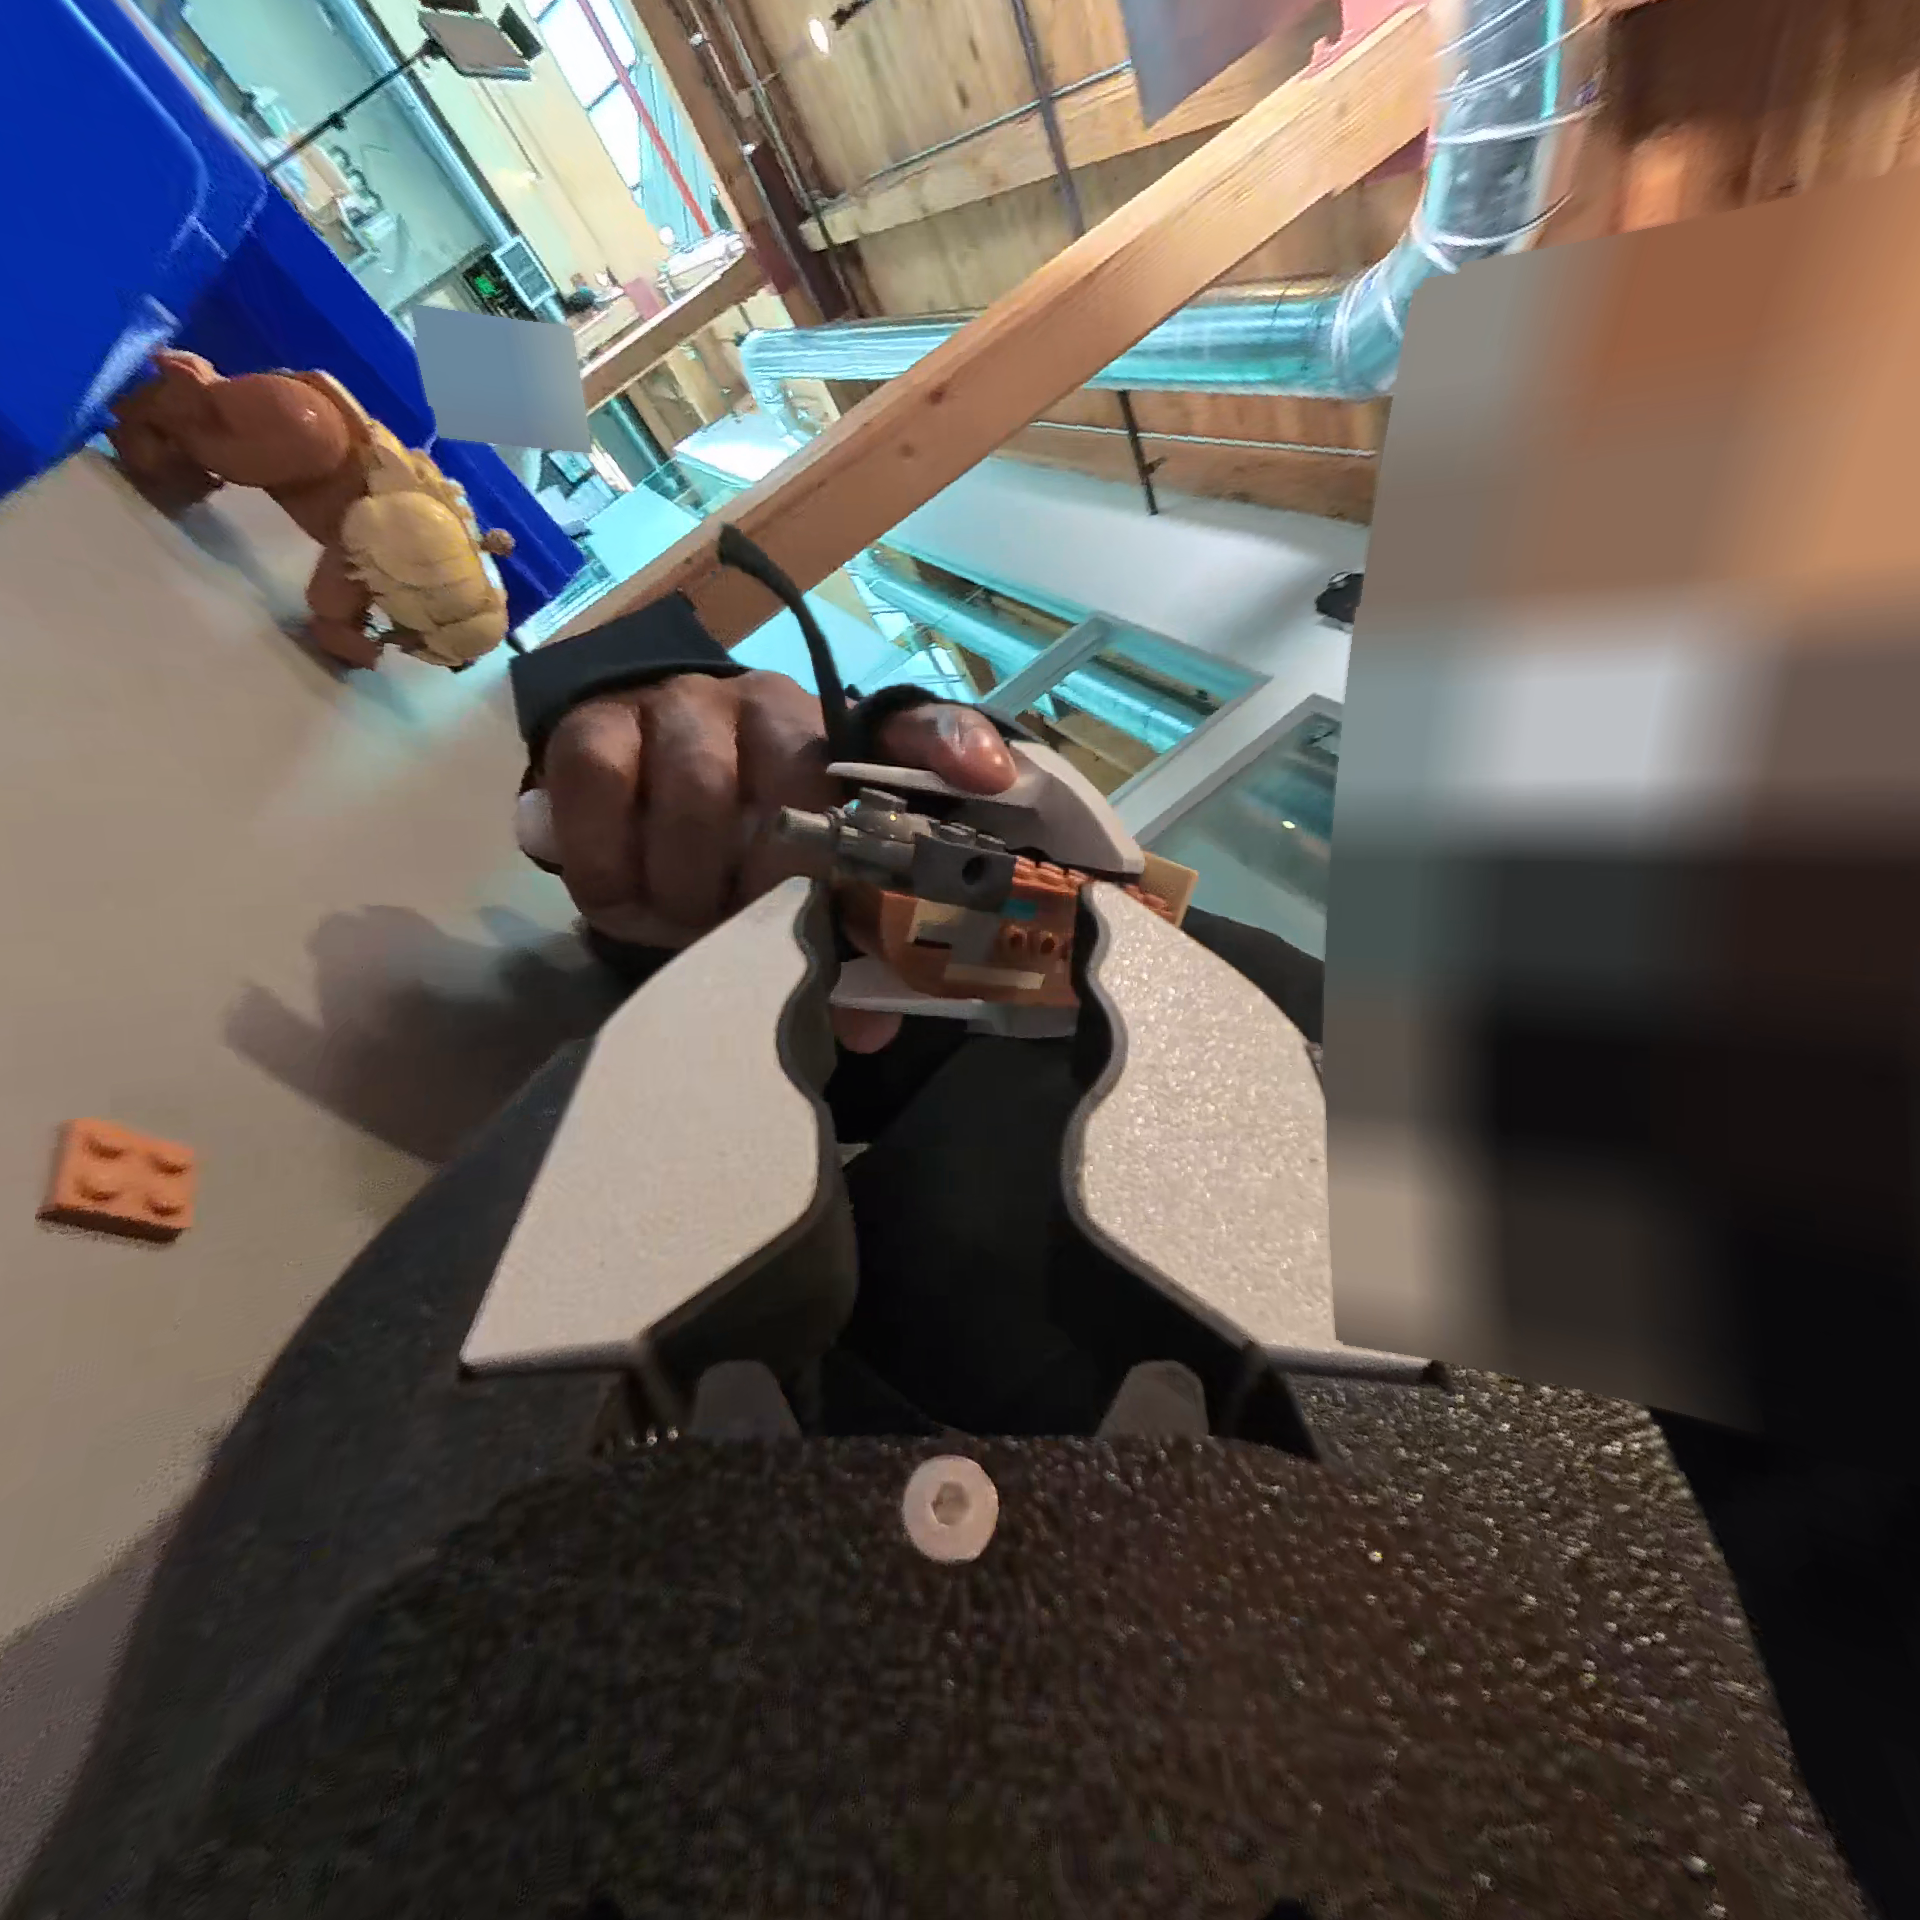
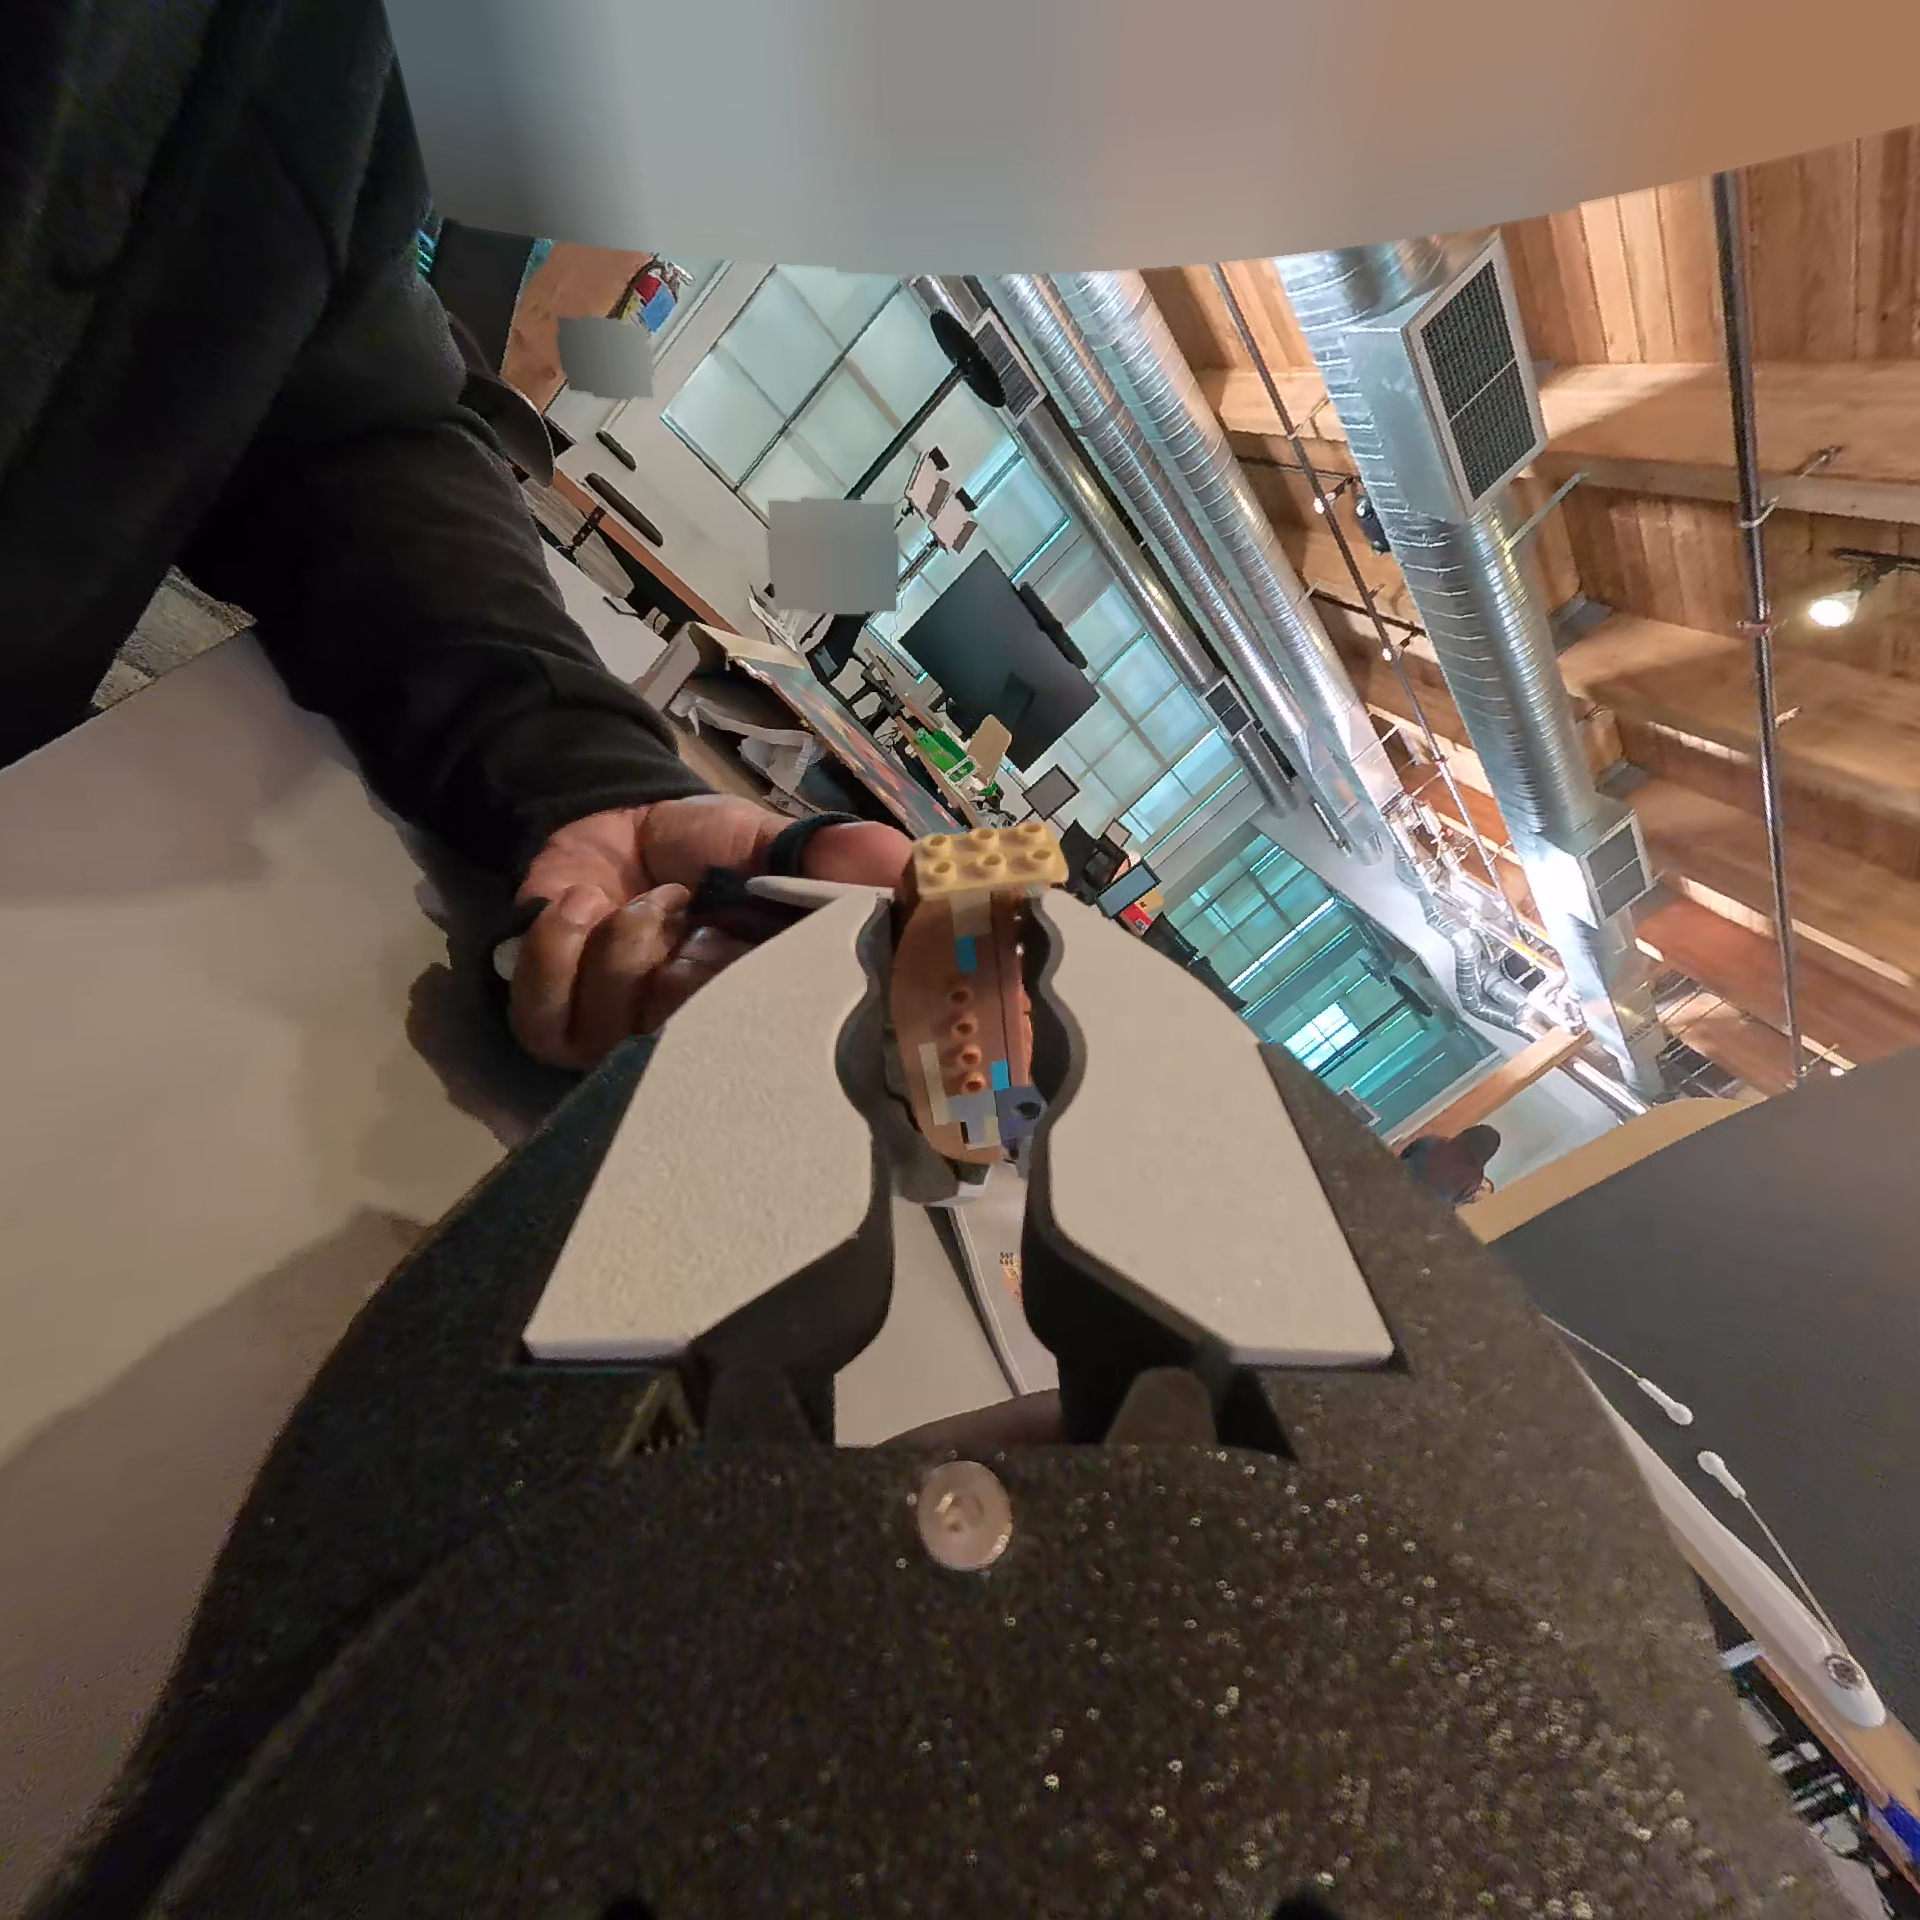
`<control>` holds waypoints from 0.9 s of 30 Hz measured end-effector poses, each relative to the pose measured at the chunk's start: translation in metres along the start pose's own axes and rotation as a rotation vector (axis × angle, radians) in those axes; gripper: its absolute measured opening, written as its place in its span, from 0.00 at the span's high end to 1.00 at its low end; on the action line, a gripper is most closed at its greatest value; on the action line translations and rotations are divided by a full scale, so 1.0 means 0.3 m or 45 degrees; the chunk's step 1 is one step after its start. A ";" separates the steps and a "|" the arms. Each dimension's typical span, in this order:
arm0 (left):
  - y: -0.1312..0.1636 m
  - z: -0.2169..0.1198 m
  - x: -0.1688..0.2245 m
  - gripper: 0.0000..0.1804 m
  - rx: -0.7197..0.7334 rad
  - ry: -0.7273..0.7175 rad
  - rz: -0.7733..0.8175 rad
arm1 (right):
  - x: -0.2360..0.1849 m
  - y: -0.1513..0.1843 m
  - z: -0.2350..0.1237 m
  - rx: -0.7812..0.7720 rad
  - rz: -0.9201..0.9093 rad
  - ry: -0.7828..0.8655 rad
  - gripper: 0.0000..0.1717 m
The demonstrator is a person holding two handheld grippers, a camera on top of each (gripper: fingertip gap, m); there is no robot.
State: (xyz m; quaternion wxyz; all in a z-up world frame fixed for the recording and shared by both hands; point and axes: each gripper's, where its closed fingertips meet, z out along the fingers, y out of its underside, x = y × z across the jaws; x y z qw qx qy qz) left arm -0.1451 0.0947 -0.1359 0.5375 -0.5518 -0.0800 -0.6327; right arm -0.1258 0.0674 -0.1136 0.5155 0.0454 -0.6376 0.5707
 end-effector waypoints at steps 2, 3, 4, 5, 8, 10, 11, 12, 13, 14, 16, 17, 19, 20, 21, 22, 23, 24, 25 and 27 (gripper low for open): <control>-0.001 0.005 0.008 0.75 0.023 0.048 -0.037 | -0.002 -0.005 0.000 0.006 -0.012 0.003 0.86; -0.003 0.005 0.011 0.75 0.036 0.069 -0.052 | -0.001 -0.007 0.000 0.009 -0.017 0.008 0.86; -0.004 0.004 0.013 0.75 0.045 0.083 -0.069 | 0.001 -0.009 0.000 0.010 -0.021 0.013 0.86; -0.003 0.004 0.014 0.76 0.045 0.093 -0.082 | 0.003 -0.010 -0.001 0.011 -0.025 0.019 0.86; 0.000 0.004 0.002 0.76 0.043 0.080 -0.108 | 0.007 -0.017 -0.003 0.017 -0.042 0.030 0.86; -0.002 0.003 0.000 0.76 0.055 0.091 -0.132 | 0.010 -0.026 -0.003 0.026 -0.054 0.040 0.86; -0.001 0.005 0.003 0.76 0.061 0.106 -0.143 | 0.010 -0.029 -0.003 0.031 -0.058 0.043 0.86; 0.003 0.009 0.008 0.76 0.065 0.128 -0.155 | 0.009 -0.032 -0.002 0.036 -0.060 0.045 0.86; 0.009 0.015 0.015 0.76 0.068 0.157 -0.168 | 0.007 -0.034 -0.001 0.040 -0.060 0.042 0.86; 0.015 0.022 0.023 0.76 0.073 0.186 -0.179 | 0.003 -0.034 0.000 0.040 -0.060 0.040 0.86; 0.024 0.034 0.039 0.76 0.096 0.243 -0.187 | -0.006 -0.031 0.005 0.039 -0.057 0.031 0.86; 0.024 0.037 0.044 0.77 0.113 0.260 -0.179 | -0.008 -0.029 0.006 0.041 -0.052 0.032 0.86; 0.001 0.023 0.048 0.81 0.205 0.266 -0.134 | -0.002 -0.024 0.008 0.035 -0.035 0.051 0.86; -0.017 0.009 0.053 0.83 0.257 0.280 -0.112 | 0.001 -0.016 0.009 0.022 -0.025 0.057 0.86; -0.030 -0.003 0.057 0.85 0.281 0.289 -0.095 | 0.002 -0.007 0.010 0.010 -0.021 0.061 0.87; -0.041 -0.013 0.063 0.86 0.297 0.293 -0.067 | 0.003 0.002 0.011 -0.004 -0.022 0.068 0.87; -0.053 -0.023 0.064 0.88 0.316 0.277 -0.029 | 0.004 0.014 0.013 -0.025 -0.025 0.076 0.86; -0.063 -0.031 0.064 0.88 0.326 0.251 0.012 | 0.004 0.026 0.016 -0.047 -0.027 0.079 0.83; -0.071 -0.039 0.065 0.88 0.325 0.226 0.049 | 0.004 0.038 0.019 -0.071 -0.025 0.079 0.80; -0.093 -0.062 0.075 0.90 0.324 0.191 0.141 | 0.006 0.078 0.018 -0.155 -0.015 0.065 0.79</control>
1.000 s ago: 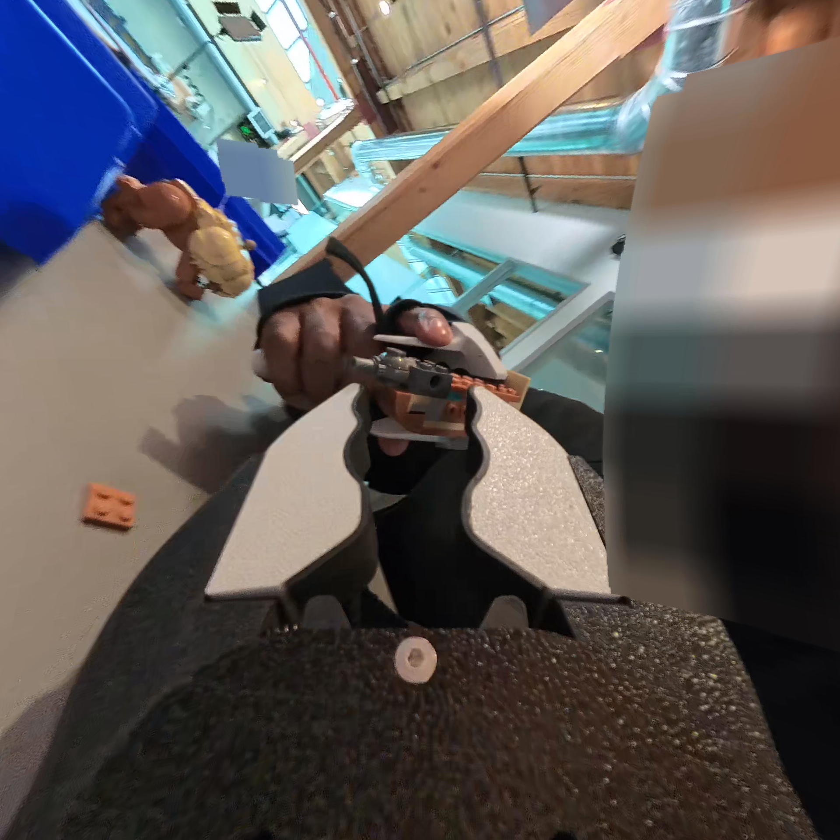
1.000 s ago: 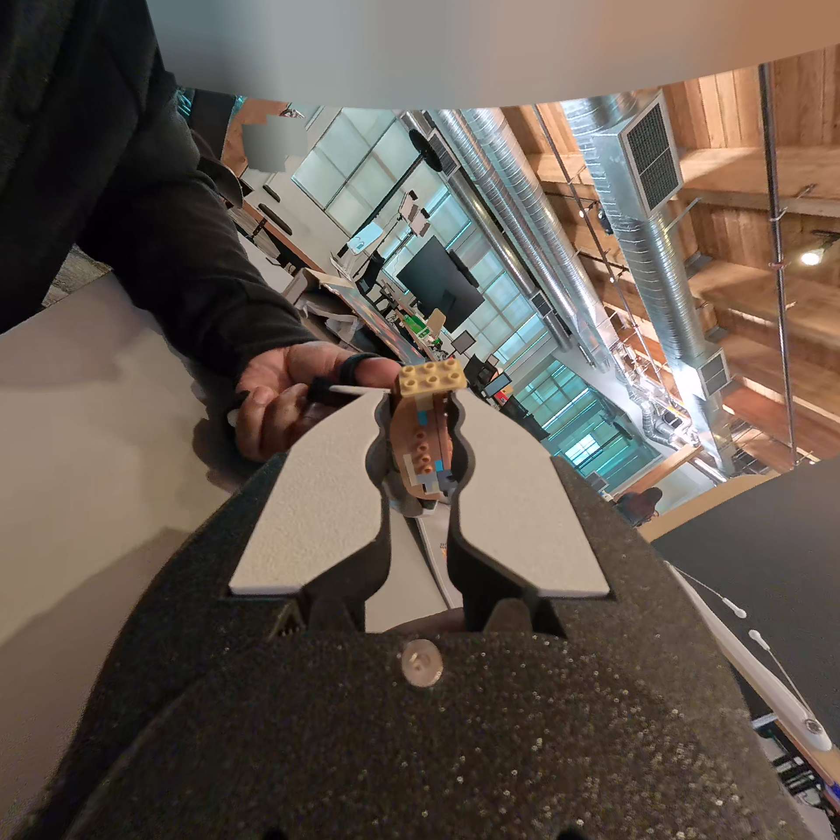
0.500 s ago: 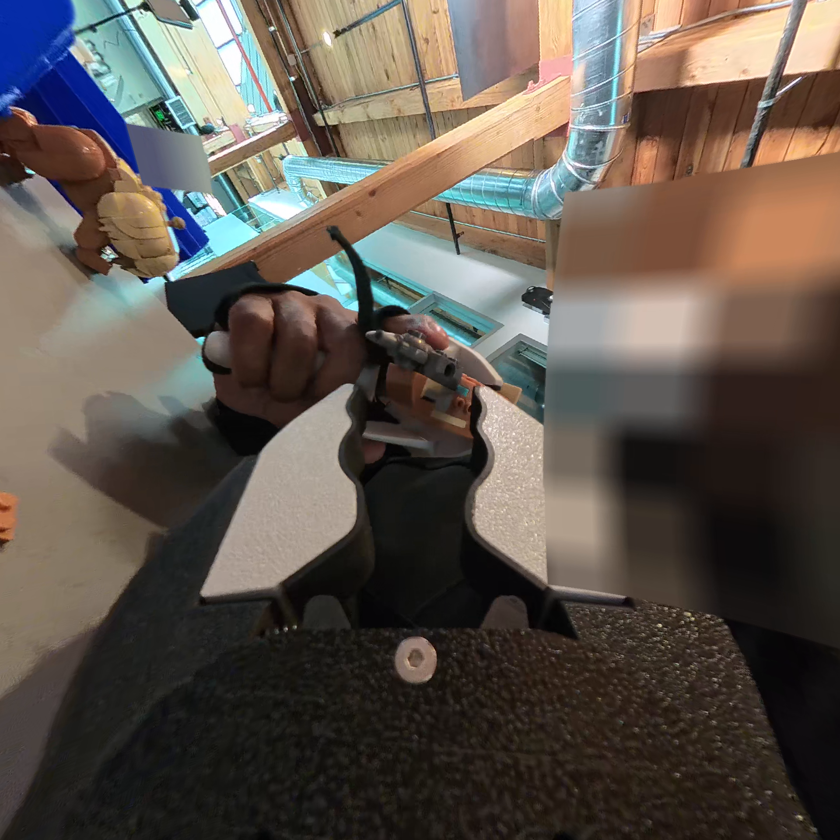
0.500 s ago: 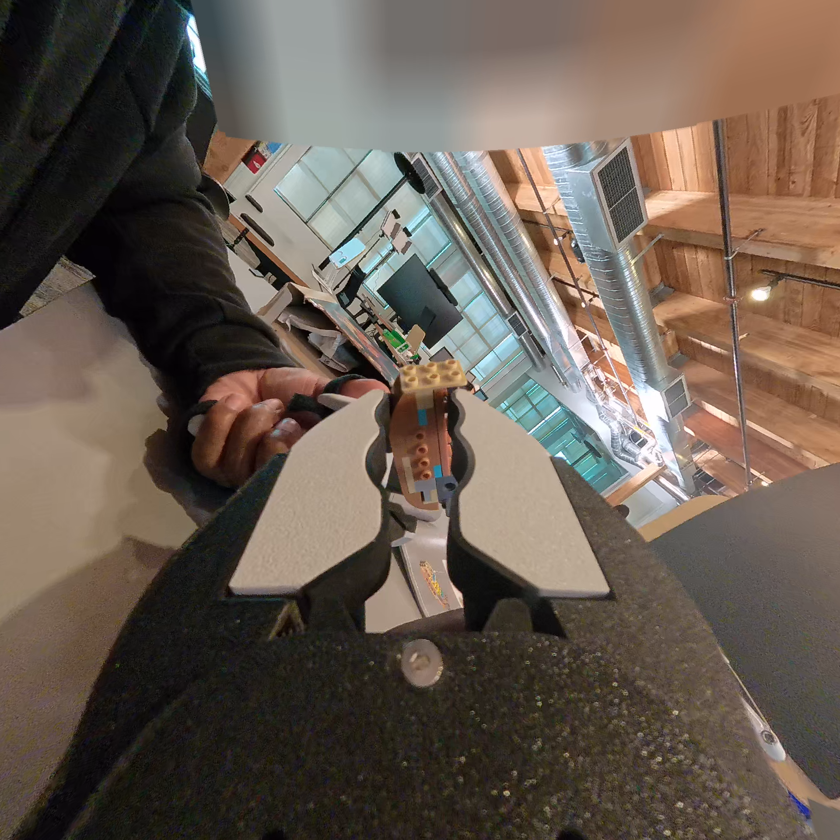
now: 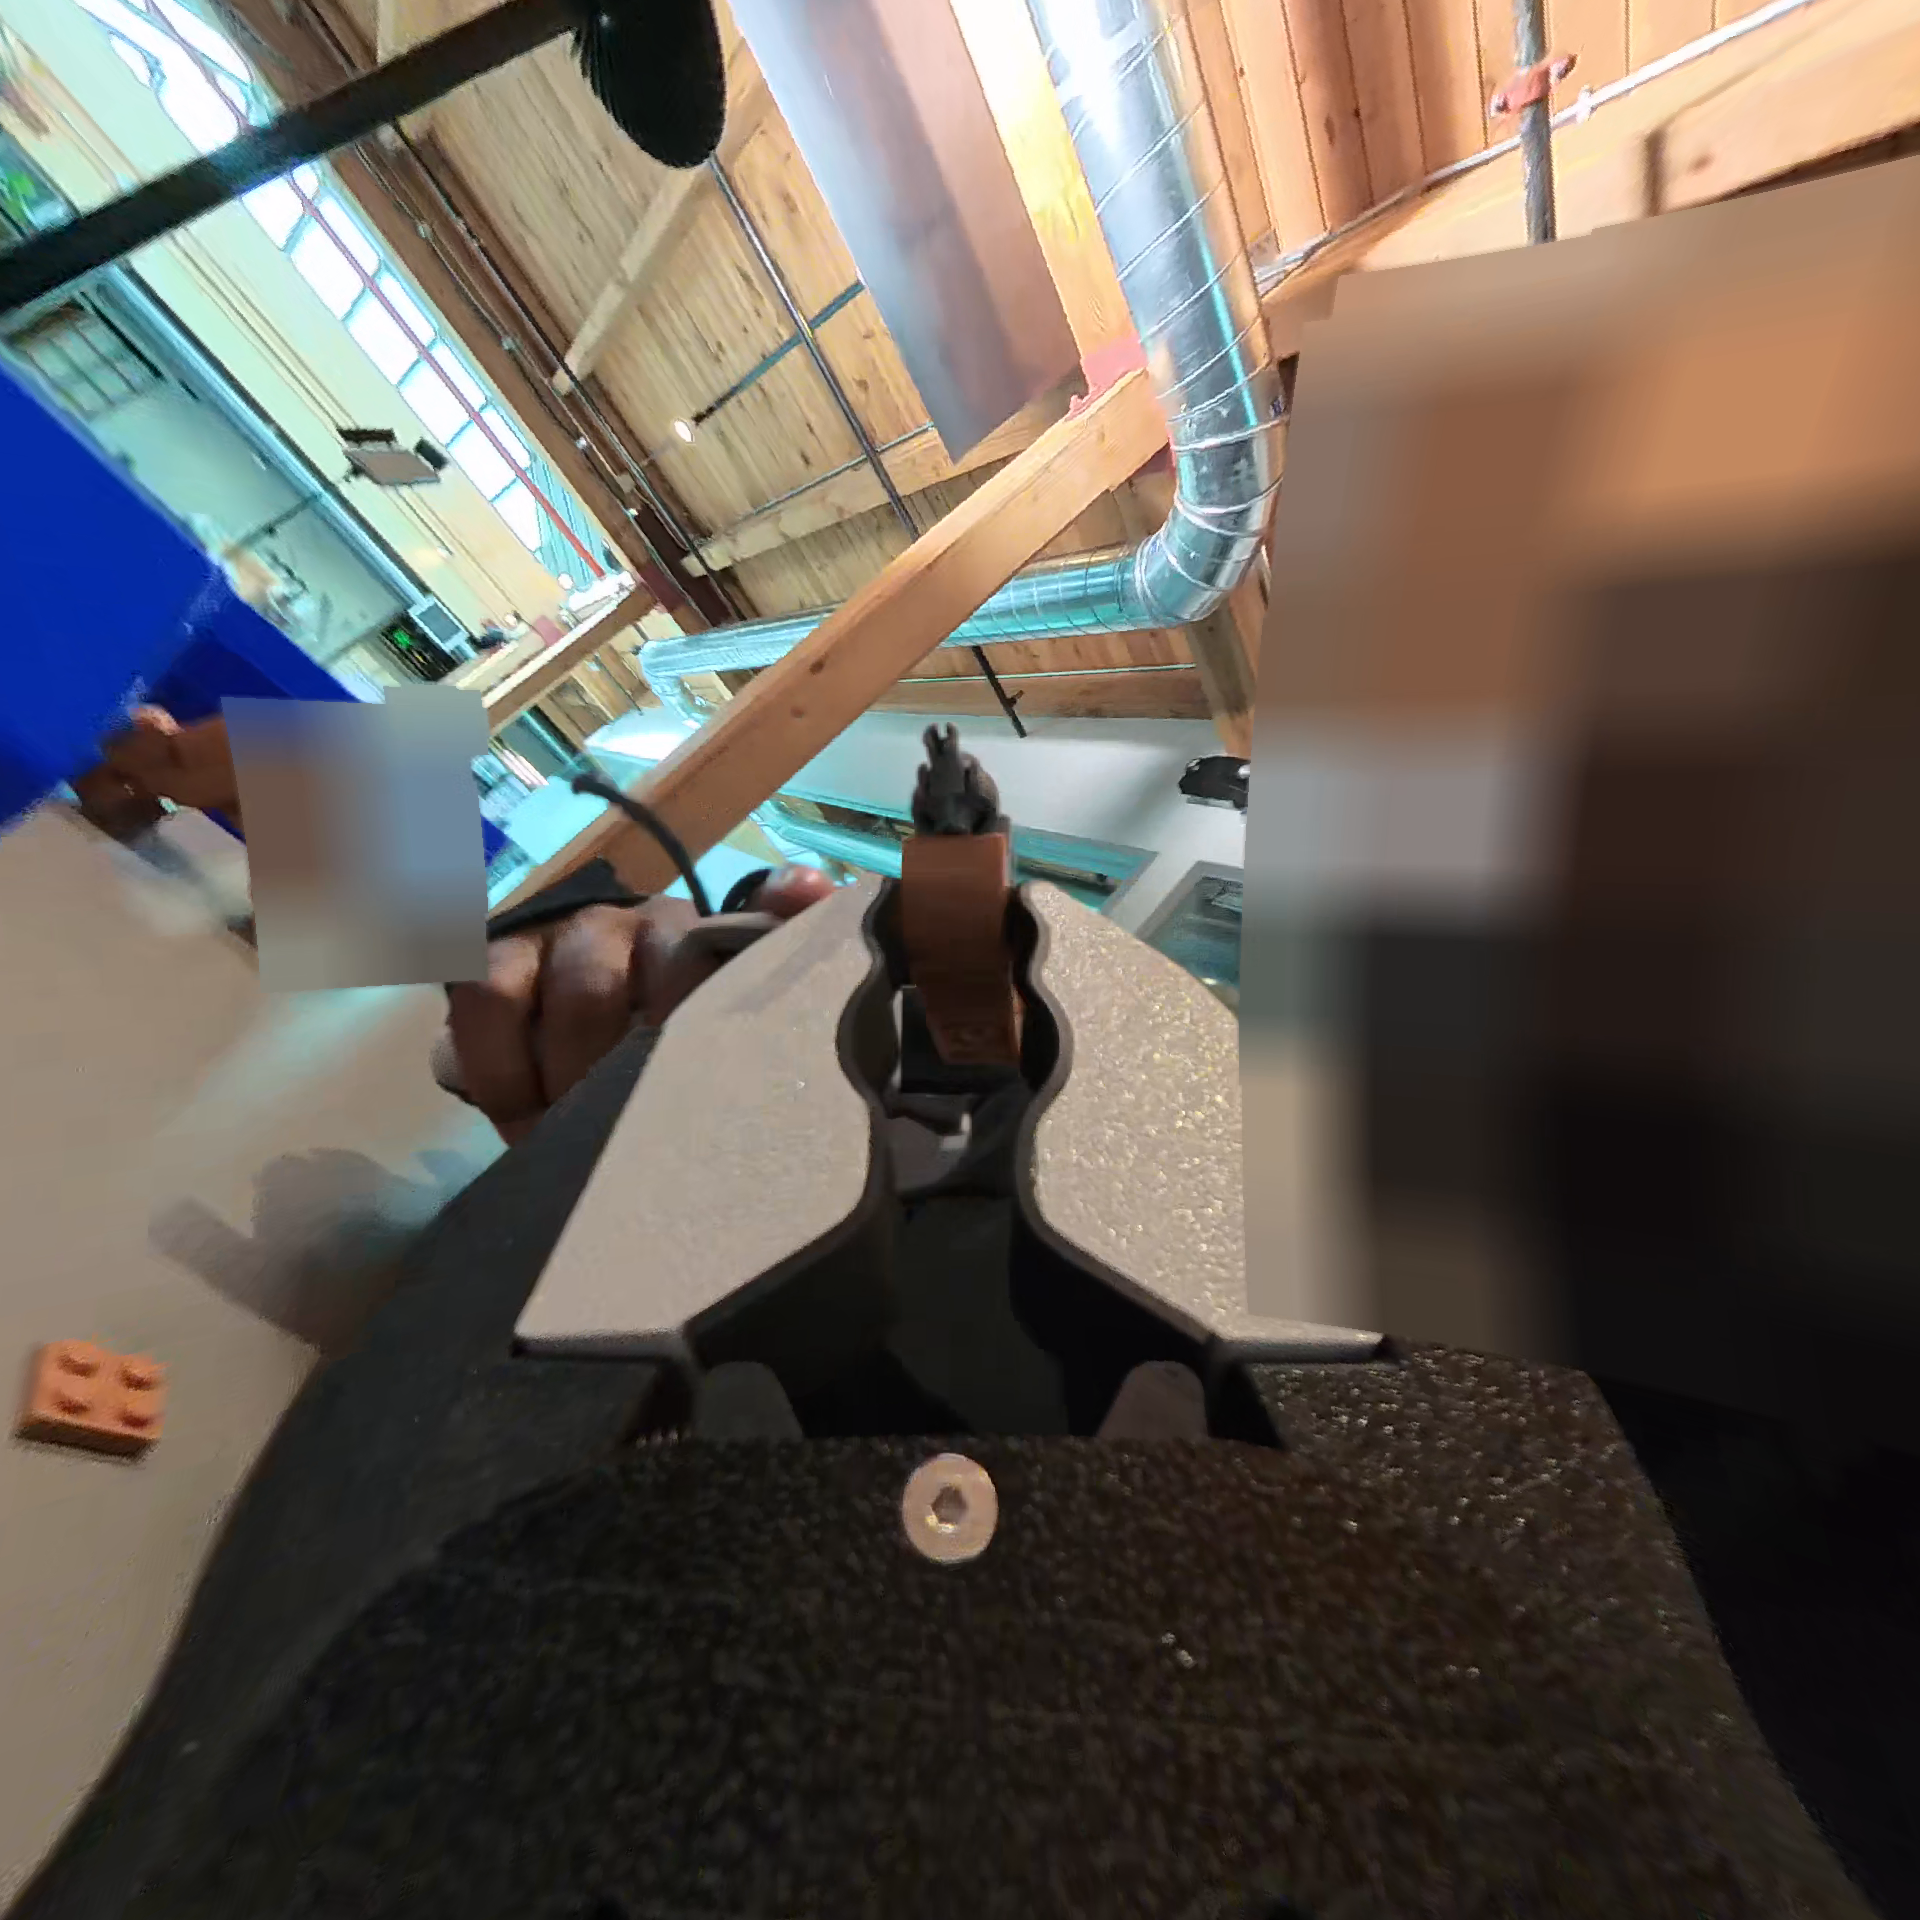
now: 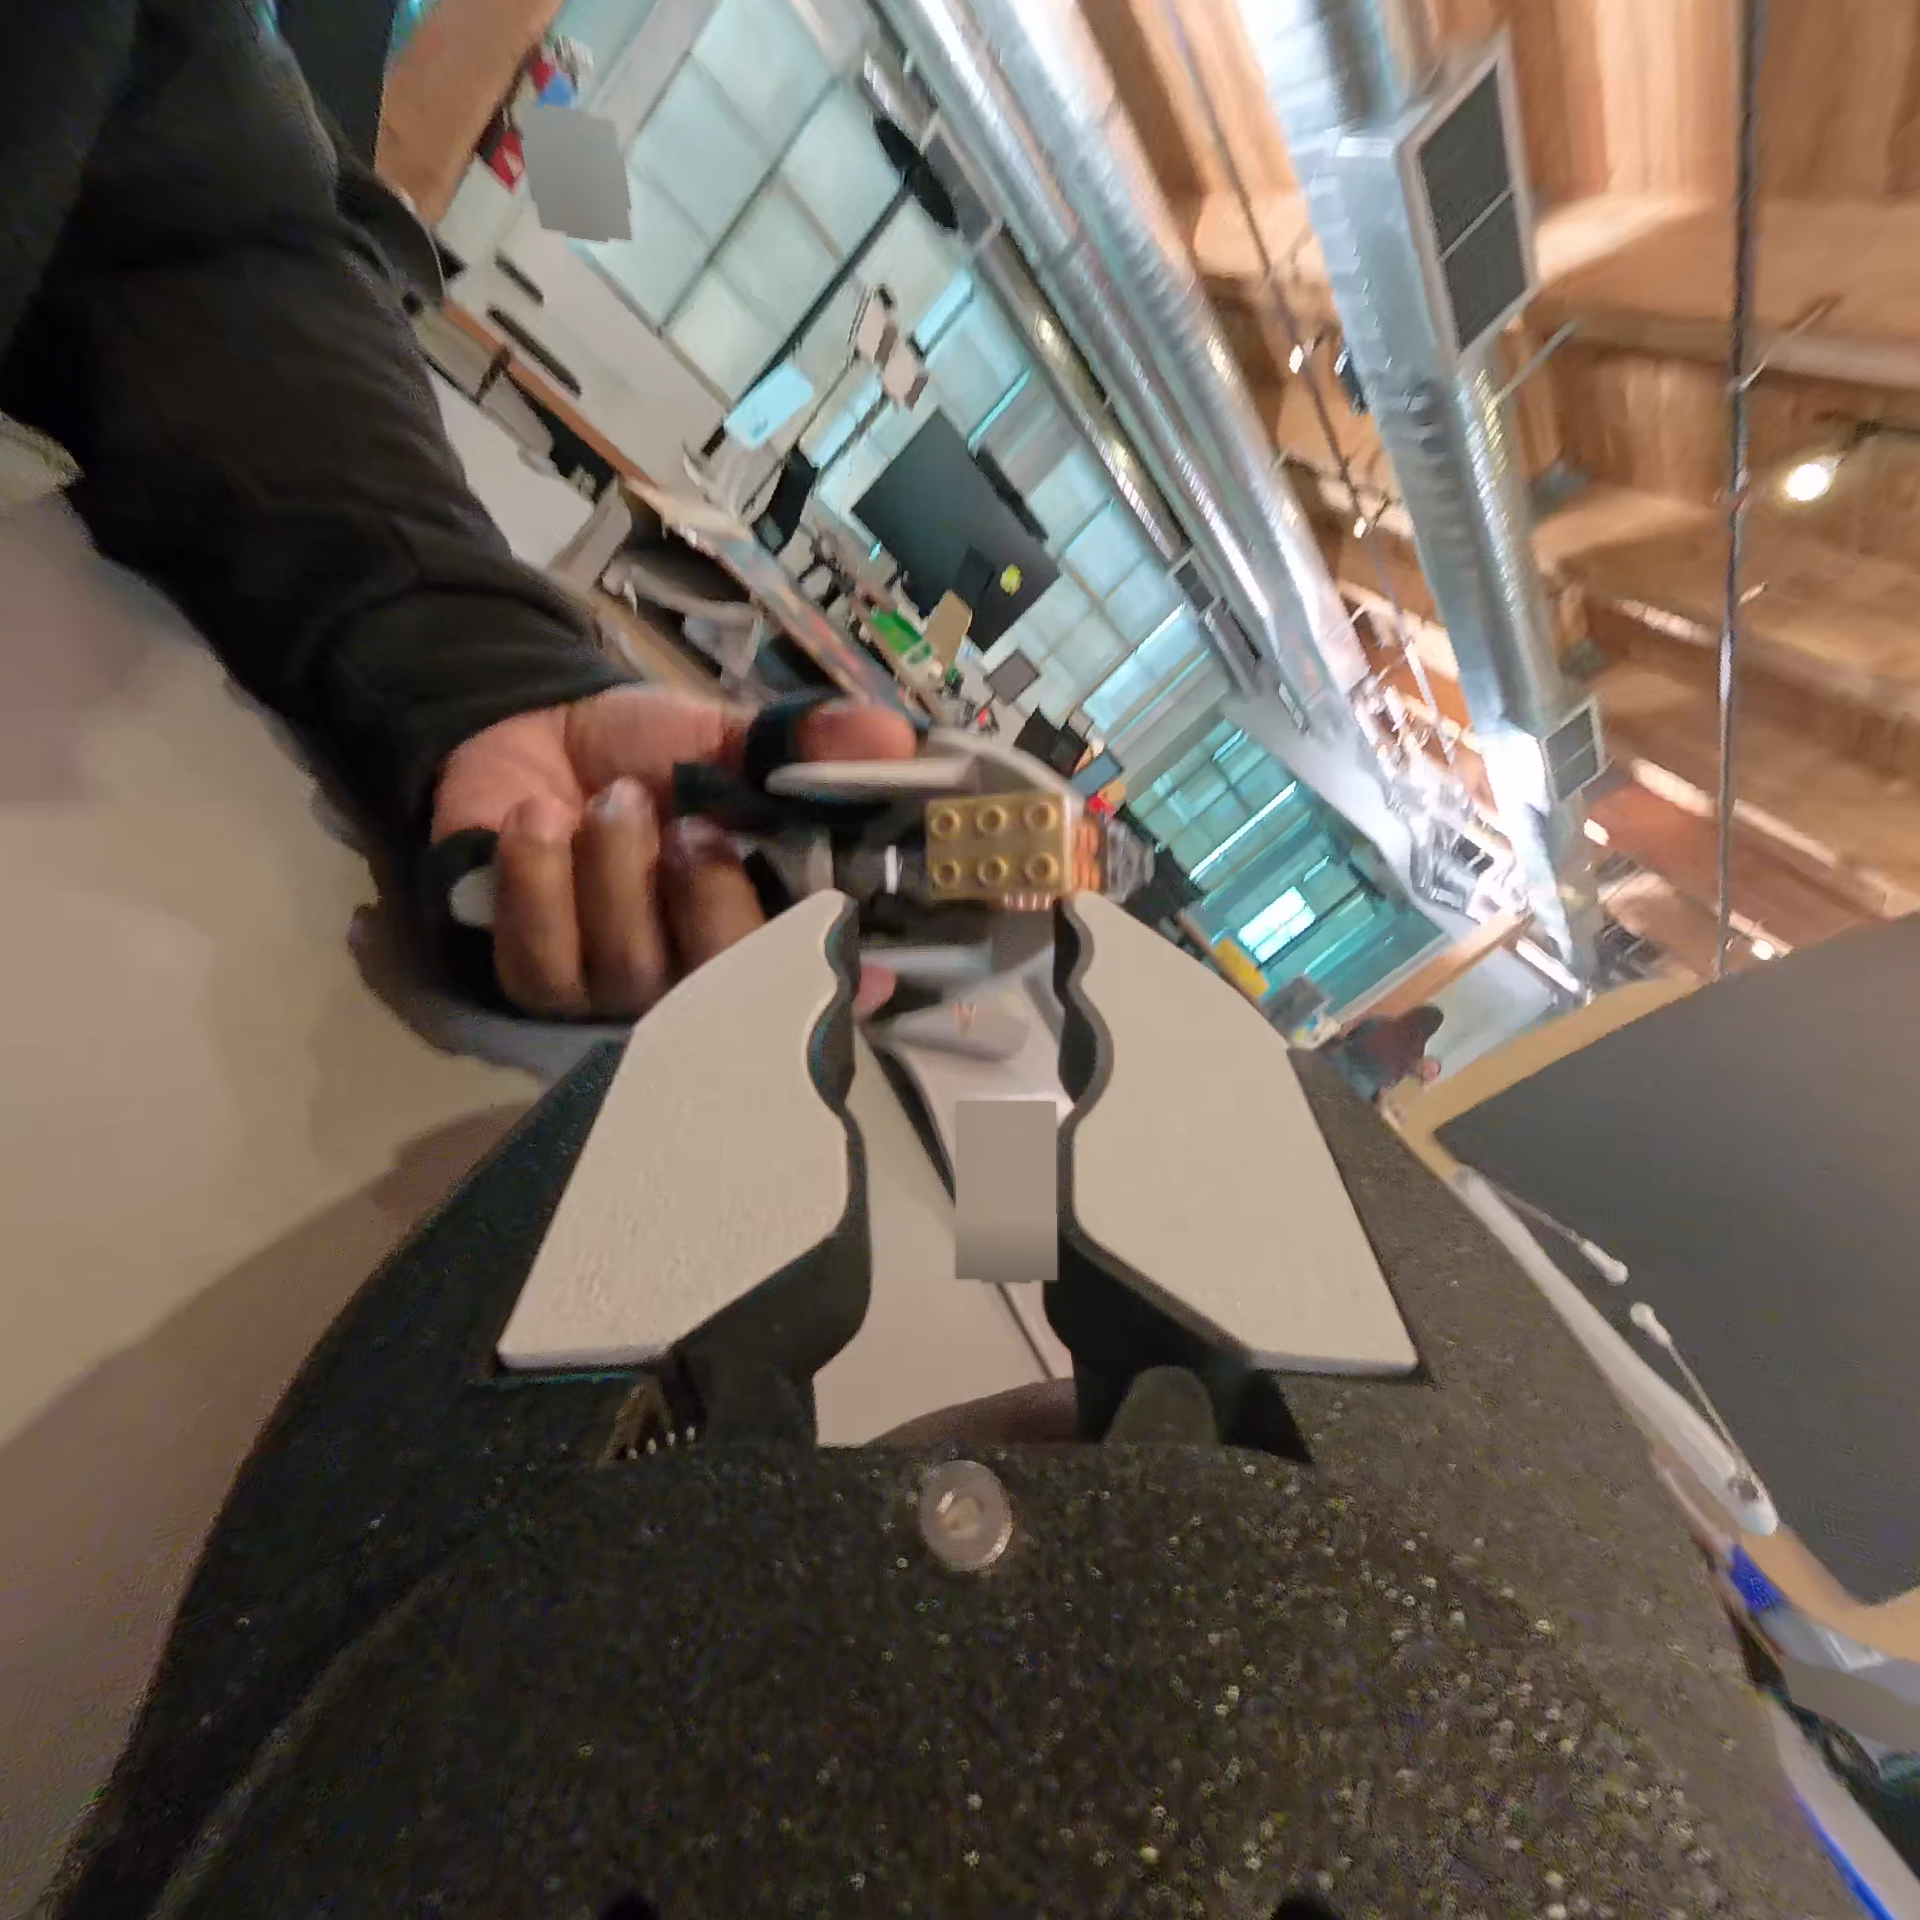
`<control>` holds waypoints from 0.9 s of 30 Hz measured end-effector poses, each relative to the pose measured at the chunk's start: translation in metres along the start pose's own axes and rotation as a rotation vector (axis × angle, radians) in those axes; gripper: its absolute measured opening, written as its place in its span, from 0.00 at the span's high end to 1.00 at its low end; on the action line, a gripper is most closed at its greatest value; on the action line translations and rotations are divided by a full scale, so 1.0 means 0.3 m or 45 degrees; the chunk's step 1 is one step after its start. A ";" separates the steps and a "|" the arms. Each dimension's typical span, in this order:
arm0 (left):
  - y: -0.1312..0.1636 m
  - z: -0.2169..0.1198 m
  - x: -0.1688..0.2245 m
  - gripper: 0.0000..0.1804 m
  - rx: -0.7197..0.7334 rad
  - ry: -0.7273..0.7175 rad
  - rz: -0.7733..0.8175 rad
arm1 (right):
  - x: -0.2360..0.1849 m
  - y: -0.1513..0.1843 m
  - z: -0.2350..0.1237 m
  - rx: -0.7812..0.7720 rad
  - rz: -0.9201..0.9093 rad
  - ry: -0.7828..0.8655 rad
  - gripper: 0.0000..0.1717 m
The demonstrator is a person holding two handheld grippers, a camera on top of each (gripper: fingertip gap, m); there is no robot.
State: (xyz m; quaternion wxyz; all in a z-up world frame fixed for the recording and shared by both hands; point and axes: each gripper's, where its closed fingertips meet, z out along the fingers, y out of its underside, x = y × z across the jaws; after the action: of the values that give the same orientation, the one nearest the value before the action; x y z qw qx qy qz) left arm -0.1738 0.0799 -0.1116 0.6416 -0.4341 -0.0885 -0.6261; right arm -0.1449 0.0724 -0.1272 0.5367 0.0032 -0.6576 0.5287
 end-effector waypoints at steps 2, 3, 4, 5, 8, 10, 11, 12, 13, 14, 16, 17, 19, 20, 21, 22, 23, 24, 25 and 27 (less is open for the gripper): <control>-0.046 -0.023 0.017 0.90 0.010 -0.024 0.111 | 0.016 0.033 -0.009 -0.053 0.038 -0.008 0.79; -0.068 -0.036 0.023 0.90 0.011 -0.038 0.152 | 0.029 0.045 -0.016 -0.066 0.084 -0.009 0.79; -0.084 -0.049 0.029 0.90 0.006 -0.044 0.186 | 0.041 0.060 -0.021 -0.086 0.138 -0.017 0.80; -0.096 -0.062 0.032 0.90 -0.002 -0.053 0.215 | 0.048 0.081 -0.024 -0.121 0.192 -0.040 0.81; -0.115 -0.095 0.023 0.90 -0.009 -0.080 0.258 | 0.040 0.176 -0.029 -0.298 0.314 -0.126 0.81; -0.125 -0.101 0.022 0.90 0.008 -0.071 0.241 | 0.027 0.215 -0.028 -0.359 0.412 -0.166 0.81; -0.125 -0.100 0.018 0.90 0.010 -0.086 0.257 | 0.020 0.225 -0.024 -0.377 0.484 -0.186 0.82; -0.122 -0.098 0.015 0.90 0.005 -0.104 0.283 | 0.017 0.227 -0.017 -0.384 0.560 -0.193 0.82; -0.117 -0.094 0.013 0.90 -0.009 -0.123 0.314 | 0.014 0.224 -0.008 -0.388 0.645 -0.206 0.83; -0.111 -0.090 0.008 0.91 -0.026 -0.156 0.358 | 0.008 0.213 0.001 -0.384 0.740 -0.231 0.83; -0.106 -0.084 -0.006 0.91 -0.056 -0.246 0.483 | 0.006 0.173 0.022 -0.343 0.934 -0.273 0.83; -0.102 -0.082 -0.014 0.91 -0.079 -0.296 0.548 | 0.008 0.159 0.031 -0.330 1.011 -0.288 0.83; -0.086 -0.078 -0.033 0.90 -0.152 -0.389 0.671 | 0.022 0.144 0.045 -0.307 1.121 -0.278 0.84; -0.075 -0.073 -0.037 0.91 -0.189 -0.412 0.724 | 0.020 0.139 0.050 -0.302 1.163 -0.292 0.84; -0.062 -0.068 -0.041 0.90 -0.222 -0.430 0.765 | 0.012 0.137 0.055 -0.308 1.190 -0.311 0.84; -0.050 -0.062 -0.046 0.90 -0.251 -0.445 0.797 | 0.000 0.141 0.059 -0.329 1.191 -0.324 0.83; -0.037 -0.057 -0.049 0.90 -0.276 -0.453 0.823 | -0.016 0.148 0.063 -0.356 1.172 -0.338 0.83; -0.024 -0.051 -0.051 0.90 -0.298 -0.455 0.844 | -0.032 0.154 0.064 -0.382 1.148 -0.353 0.83; -0.011 -0.045 -0.052 0.90 -0.321 -0.453 0.862 | -0.046 0.157 0.066 -0.395 1.128 -0.367 0.84; 0.011 -0.037 -0.054 0.90 -0.362 -0.454 0.901 | -0.062 0.159 0.067 -0.403 1.114 -0.386 0.86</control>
State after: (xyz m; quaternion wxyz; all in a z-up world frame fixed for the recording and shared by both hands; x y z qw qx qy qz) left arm -0.1789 0.0838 -0.1306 0.7254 -0.6235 0.0438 -0.2882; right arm -0.1785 0.0689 -0.1707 0.1564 -0.2781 -0.7402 0.5919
